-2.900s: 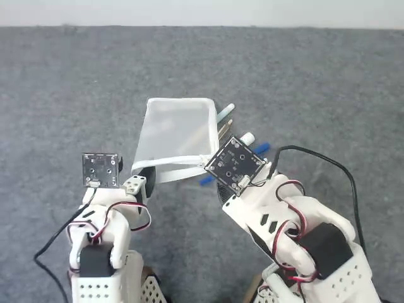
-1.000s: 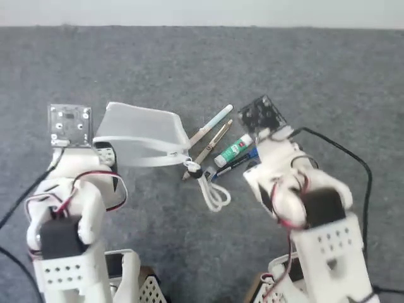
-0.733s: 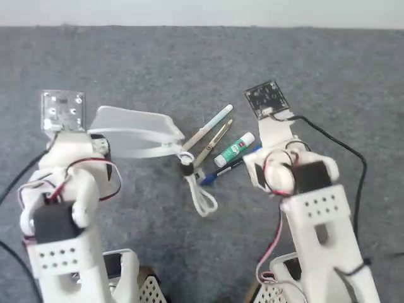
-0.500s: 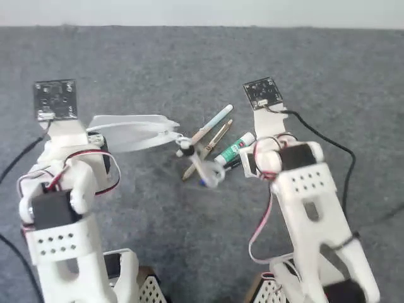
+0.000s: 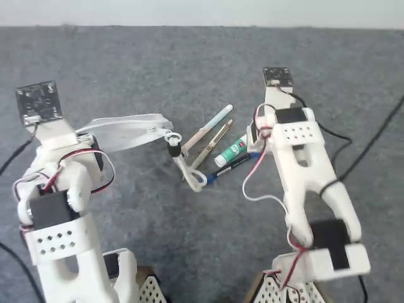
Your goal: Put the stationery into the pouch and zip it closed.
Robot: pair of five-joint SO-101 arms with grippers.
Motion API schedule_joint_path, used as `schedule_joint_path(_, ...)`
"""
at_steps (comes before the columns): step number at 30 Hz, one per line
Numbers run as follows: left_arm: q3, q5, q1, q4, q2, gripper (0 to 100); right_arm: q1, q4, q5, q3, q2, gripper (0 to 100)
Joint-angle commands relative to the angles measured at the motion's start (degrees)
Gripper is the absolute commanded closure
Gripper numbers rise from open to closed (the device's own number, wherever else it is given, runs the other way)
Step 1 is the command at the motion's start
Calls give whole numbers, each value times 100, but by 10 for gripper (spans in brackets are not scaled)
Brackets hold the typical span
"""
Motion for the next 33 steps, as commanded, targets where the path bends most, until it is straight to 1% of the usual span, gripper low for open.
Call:
schedule_joint_path(1,-84,105,-26,-220,79,990,75,-330,-123,-440,286,751)
schedule_joint_path(5,-84,105,-26,-202,79,990,84,-523,-132,-642,655,790)
schedule_joint_path(8,-84,105,-26,-193,79,990,84,-637,-132,-782,954,793)
schedule_joint_path(15,-75,105,-26,-185,79,990,92,-576,-132,-1310,1763,794)
schedule_joint_path(20,-40,105,-26,-185,79,990,92,-426,-141,-1442,2026,796)
schedule_joint_path(24,13,105,-26,-211,79,990,92,-277,-378,-1468,2176,802)
schedule_joint_path(29,13,105,-26,-202,79,990,92,-286,-387,-1547,2378,876)
schedule_joint_path(33,40,105,-26,-211,79,990,92,-224,-378,-1547,2387,905)
